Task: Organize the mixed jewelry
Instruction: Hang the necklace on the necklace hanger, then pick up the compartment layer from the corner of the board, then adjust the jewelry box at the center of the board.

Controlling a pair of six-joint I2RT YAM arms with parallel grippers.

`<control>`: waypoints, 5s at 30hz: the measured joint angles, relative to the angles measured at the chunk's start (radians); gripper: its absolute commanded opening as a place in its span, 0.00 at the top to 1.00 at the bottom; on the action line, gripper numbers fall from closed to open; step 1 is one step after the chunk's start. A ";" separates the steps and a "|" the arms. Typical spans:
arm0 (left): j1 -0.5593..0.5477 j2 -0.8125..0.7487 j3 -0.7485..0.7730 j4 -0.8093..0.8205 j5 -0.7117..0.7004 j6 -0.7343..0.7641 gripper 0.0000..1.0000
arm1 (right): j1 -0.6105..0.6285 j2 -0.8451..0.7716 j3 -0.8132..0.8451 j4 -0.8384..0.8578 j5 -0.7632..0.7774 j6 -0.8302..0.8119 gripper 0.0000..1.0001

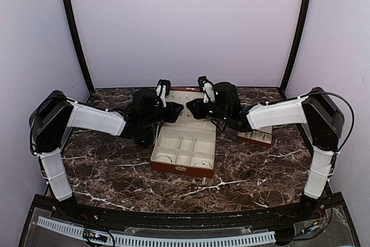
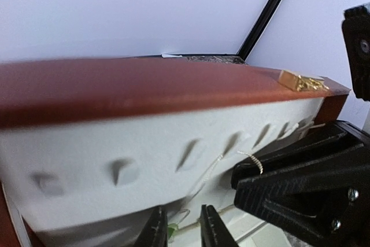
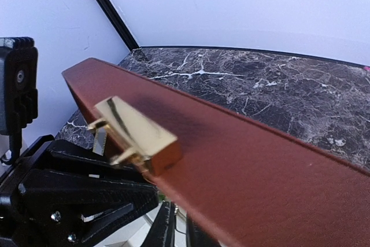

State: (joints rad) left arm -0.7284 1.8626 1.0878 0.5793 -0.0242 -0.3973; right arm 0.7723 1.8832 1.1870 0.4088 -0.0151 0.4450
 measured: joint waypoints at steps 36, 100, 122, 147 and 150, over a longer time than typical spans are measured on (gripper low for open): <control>0.228 -0.480 -0.167 -0.523 0.361 0.051 0.35 | -0.524 -0.540 -0.423 -0.719 0.144 0.122 0.60; 0.244 -0.544 -0.151 -0.656 0.453 0.174 0.36 | -0.397 -0.728 -0.596 -0.908 0.146 0.223 1.00; 0.244 -0.539 -0.154 -0.657 0.450 0.183 0.37 | -0.097 -0.939 -0.487 -1.298 0.150 0.373 1.00; 0.191 -0.392 -0.083 -0.647 0.472 0.189 0.36 | 0.157 -0.909 -0.304 -1.419 0.060 0.199 1.00; 0.190 -0.343 -0.032 -0.660 0.432 0.196 0.36 | 0.157 -0.837 -0.269 -1.391 0.059 0.141 1.00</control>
State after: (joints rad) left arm -0.5385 1.5200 1.0557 -0.0803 0.4076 -0.2012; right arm 0.9295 1.0462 0.9180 -0.9821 0.0441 0.5861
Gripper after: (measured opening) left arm 0.639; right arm 0.017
